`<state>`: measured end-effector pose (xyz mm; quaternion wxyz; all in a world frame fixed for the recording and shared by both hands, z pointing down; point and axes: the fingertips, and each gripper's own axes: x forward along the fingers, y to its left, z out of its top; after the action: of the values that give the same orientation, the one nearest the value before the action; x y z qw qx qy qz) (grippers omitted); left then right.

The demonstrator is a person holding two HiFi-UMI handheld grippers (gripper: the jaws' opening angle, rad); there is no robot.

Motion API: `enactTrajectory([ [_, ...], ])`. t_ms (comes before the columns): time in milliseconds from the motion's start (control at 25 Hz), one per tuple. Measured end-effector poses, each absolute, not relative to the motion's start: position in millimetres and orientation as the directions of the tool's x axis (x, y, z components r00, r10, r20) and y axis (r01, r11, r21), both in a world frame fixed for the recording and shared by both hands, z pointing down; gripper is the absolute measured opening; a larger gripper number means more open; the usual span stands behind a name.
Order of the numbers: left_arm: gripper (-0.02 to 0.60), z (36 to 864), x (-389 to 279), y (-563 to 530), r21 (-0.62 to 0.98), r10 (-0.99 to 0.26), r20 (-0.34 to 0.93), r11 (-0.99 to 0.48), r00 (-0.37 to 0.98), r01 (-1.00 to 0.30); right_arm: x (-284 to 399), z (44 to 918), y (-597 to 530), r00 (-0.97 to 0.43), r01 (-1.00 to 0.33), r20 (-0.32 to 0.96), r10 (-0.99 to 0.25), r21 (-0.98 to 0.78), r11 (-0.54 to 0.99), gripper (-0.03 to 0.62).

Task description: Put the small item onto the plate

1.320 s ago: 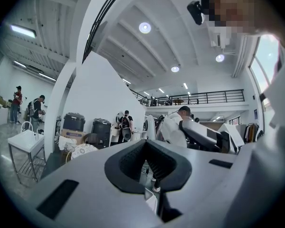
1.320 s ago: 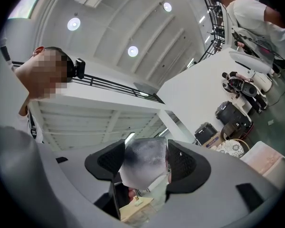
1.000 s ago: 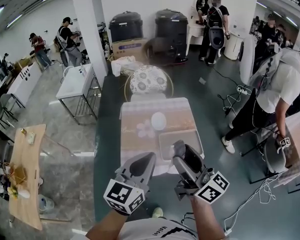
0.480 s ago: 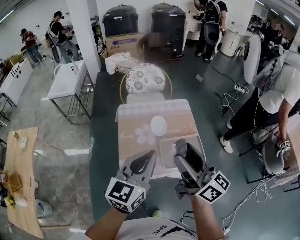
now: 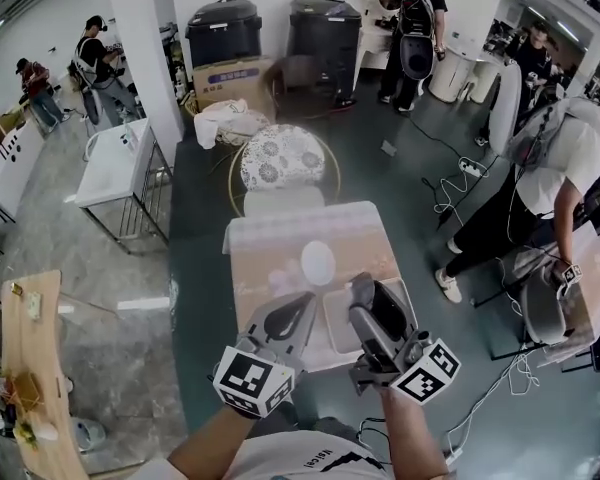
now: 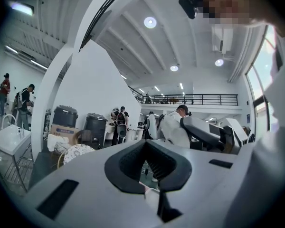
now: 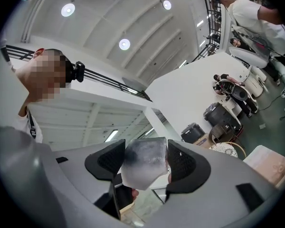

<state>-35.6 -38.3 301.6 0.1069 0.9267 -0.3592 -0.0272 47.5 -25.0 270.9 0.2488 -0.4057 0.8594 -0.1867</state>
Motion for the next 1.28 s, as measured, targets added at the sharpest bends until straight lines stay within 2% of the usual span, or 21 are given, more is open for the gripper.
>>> enactTrajectory([
  [480, 0.005, 334, -25, -101, 0.233, -0.639, 0.043, -0.741, 0.768, -0.630, 56, 311, -81, -0.515, -0.640, -0.222, -0.828, -0.542, 0.544, 0.290],
  [1280, 0.005, 472, 15, -211, 0.307, -0.665, 0.138, -0.676, 0.734, -0.670, 95, 467, -201, -0.535, -0.648, -0.065, -0.842, -0.608, 0.458, 0.290],
])
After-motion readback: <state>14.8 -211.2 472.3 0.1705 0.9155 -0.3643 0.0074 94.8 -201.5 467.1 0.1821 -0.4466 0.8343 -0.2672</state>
